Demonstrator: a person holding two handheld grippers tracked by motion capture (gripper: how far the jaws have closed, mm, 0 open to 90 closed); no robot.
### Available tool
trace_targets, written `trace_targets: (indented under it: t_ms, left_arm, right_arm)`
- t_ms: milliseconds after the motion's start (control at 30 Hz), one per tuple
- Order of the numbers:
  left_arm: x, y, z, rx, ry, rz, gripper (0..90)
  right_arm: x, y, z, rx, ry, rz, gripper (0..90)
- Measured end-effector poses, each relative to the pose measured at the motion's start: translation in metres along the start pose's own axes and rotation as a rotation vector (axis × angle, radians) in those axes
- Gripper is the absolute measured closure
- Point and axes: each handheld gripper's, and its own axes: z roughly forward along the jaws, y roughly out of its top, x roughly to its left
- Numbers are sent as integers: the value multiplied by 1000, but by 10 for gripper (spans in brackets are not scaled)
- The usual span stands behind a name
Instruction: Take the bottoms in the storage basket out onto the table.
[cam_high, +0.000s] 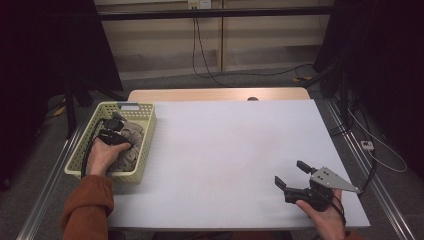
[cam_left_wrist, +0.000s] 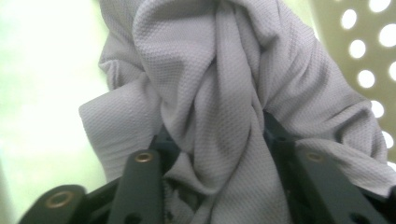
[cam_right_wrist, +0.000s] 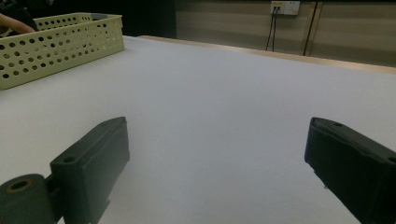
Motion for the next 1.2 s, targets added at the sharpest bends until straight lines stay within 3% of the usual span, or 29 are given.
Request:
trace_targets:
  t_ms: [167,233,400,667,767,900,1000,1100,1200]
  left_arm:
    - [5,0,-2,-17,-28,-55,642]
    - [6,-1,-3,-19,-37,-54,651]
    - [12,-3,-13,-98,-106,-82,654]
    - [15,-8,-29,-223,-128,-111,655]
    - [13,-9,-35,-268,-106,-111,654]
    - [11,-12,-42,-307,-110,-113,654]
    - [13,-17,-48,-359,-128,-128,654]
    - [15,-21,-55,-424,-114,-139,654]
    - [15,-25,-63,-482,-125,-166,654]
  right_arm:
    - [-1,0,0,-3,-2,-4,65]
    - [-1,0,0,-1,-3,-1,65]
    - [-1,0,1,2,-6,-6,63]
    - [-1,0,0,-1,-6,-1,63]
    - [-1,0,0,-1,-10,-3,63]
    - [-1,0,0,-1,-9,-3,63]
    - [-1,0,0,-1,-8,-3,64]
    - [-1,0,0,-2,-10,-1,63]
    - [-1,0,0,-2,-10,-1,63]
